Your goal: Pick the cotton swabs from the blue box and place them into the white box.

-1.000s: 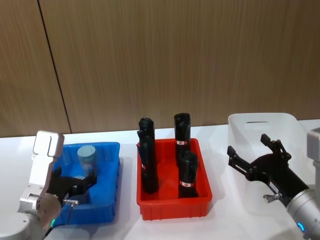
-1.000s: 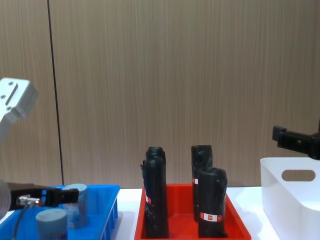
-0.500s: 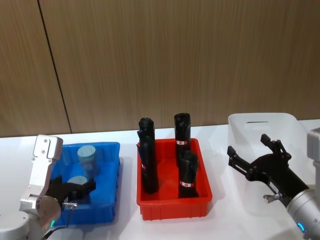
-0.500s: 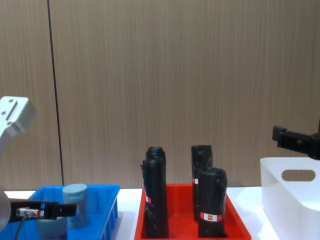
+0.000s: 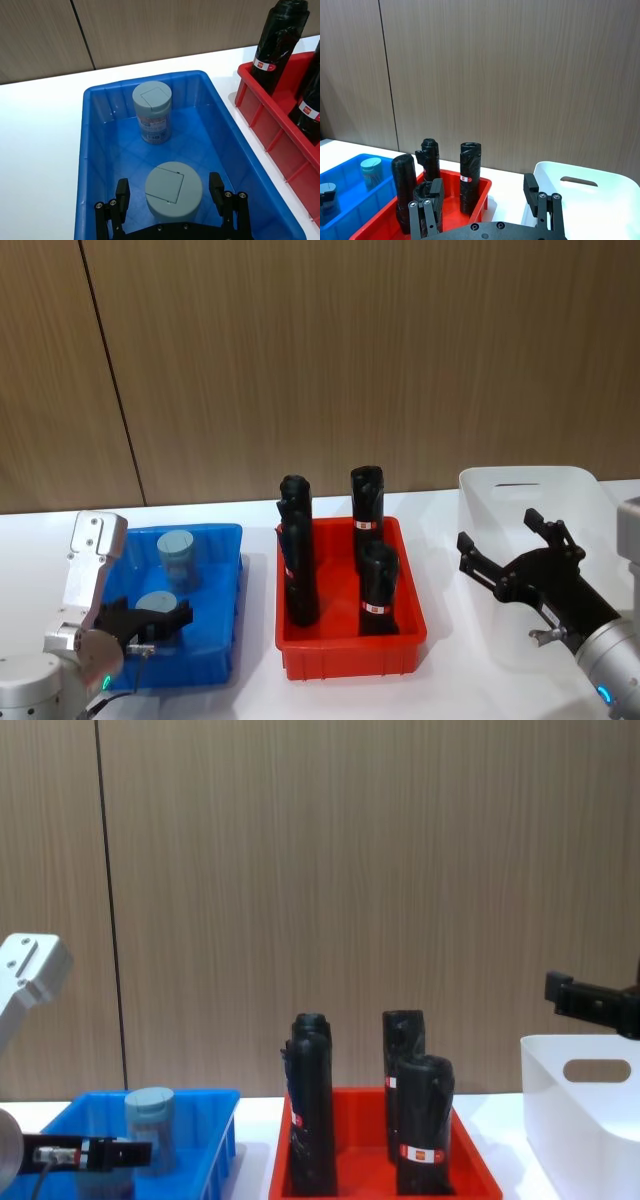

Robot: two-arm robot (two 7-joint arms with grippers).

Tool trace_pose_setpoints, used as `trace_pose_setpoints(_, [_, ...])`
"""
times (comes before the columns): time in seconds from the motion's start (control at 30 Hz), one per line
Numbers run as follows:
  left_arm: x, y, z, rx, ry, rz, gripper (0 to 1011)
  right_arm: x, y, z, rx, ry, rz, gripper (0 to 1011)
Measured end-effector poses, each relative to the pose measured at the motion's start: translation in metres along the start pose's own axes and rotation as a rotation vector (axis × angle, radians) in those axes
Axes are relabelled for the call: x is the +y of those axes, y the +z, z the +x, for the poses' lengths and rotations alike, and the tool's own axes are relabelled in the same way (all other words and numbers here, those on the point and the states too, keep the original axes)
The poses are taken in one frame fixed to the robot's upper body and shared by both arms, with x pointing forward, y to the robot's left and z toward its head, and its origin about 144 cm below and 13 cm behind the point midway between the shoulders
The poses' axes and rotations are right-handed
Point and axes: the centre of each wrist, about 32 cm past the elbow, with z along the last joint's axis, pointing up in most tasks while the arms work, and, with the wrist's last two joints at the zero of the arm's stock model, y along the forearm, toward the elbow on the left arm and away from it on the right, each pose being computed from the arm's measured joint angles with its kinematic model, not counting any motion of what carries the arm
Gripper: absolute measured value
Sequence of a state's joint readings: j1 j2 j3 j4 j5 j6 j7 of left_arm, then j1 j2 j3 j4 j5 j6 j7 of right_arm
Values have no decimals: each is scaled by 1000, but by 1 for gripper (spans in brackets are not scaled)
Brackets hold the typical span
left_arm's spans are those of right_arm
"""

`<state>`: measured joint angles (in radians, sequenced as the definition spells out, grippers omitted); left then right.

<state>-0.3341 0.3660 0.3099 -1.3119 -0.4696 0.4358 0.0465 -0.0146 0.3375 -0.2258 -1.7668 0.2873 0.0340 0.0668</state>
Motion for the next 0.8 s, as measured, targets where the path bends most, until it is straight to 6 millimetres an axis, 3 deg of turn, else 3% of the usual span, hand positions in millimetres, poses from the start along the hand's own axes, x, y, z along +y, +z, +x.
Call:
trace_pose_setpoints(0.3, [-8, -1, 4, 7, -8, 22, 1004, 0, 0, 0, 0, 0, 0, 1002])
trace_pose_setpoints(0.47, [-12, -2, 5, 9, -11, 23, 944, 0, 0, 0, 0, 0, 0, 1002])
trace_pose_setpoints(0.67, [-15, -4, 5, 12, -9, 4, 739, 0, 0, 0, 0, 0, 0, 1002])
trace_pose_setpoints(0.8, [-16, -5, 4, 15, -8, -7, 669, 0, 0, 0, 0, 0, 0, 1002])
